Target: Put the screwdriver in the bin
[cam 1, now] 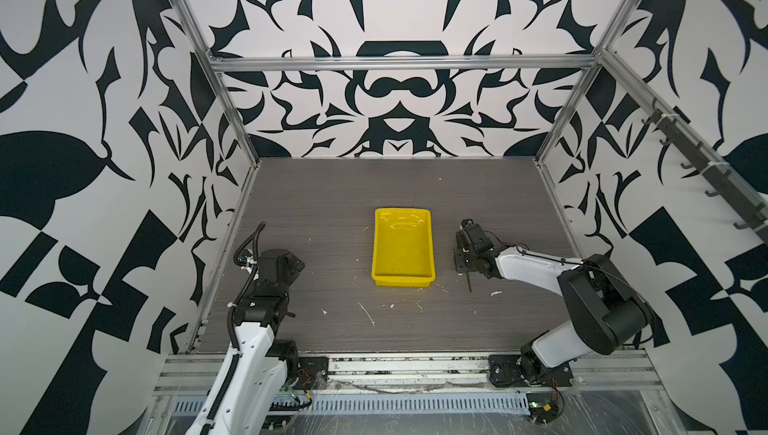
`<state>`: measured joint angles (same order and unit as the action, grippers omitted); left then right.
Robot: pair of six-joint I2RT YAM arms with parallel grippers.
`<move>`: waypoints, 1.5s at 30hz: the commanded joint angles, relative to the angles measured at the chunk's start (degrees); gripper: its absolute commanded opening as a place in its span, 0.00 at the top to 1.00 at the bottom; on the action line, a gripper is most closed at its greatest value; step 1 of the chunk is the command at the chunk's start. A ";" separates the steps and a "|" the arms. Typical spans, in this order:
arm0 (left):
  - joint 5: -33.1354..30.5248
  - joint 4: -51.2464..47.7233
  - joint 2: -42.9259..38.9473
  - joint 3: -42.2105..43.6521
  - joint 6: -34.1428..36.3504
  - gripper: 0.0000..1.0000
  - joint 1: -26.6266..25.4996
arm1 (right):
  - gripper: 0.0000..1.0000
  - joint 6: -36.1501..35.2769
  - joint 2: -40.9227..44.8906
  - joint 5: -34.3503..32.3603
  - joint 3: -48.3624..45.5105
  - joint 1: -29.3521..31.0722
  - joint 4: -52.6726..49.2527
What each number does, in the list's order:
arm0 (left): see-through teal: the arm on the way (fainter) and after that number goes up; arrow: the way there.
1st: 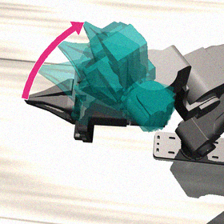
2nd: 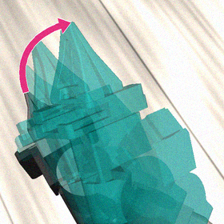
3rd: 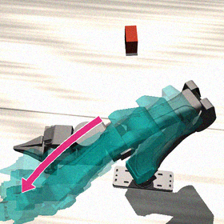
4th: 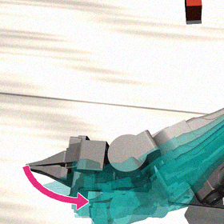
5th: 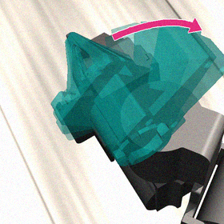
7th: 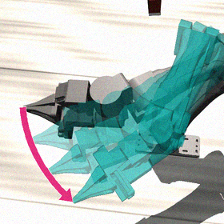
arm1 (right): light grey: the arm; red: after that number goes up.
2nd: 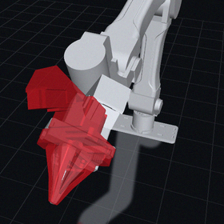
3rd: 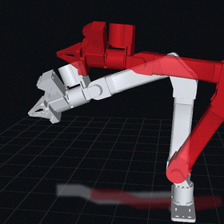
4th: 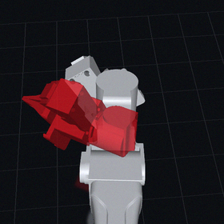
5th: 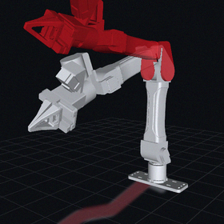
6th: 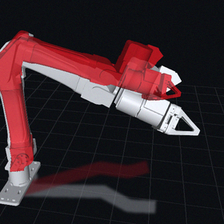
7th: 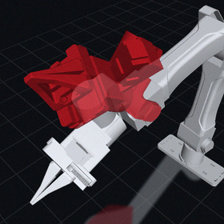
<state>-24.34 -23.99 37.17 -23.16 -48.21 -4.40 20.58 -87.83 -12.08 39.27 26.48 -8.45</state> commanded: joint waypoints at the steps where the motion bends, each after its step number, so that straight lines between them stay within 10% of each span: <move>1: 0.63 2.35 -0.71 1.30 -1.01 0.01 0.27 | 0.95 0.05 0.27 -1.43 1.49 0.24 -1.07; 28: 3.93 4.02 6.08 -0.45 -0.66 0.00 0.27 | 1.00 9.67 17.90 0.47 -0.78 0.64 -12.24; 45: 4.54 4.07 6.34 -0.57 -0.30 0.00 0.27 | 1.00 19.82 13.84 -0.79 10.34 13.97 -11.17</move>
<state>-19.88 -19.53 43.57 -22.70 -48.16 -4.40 37.69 -72.47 -10.37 46.72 37.34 -21.89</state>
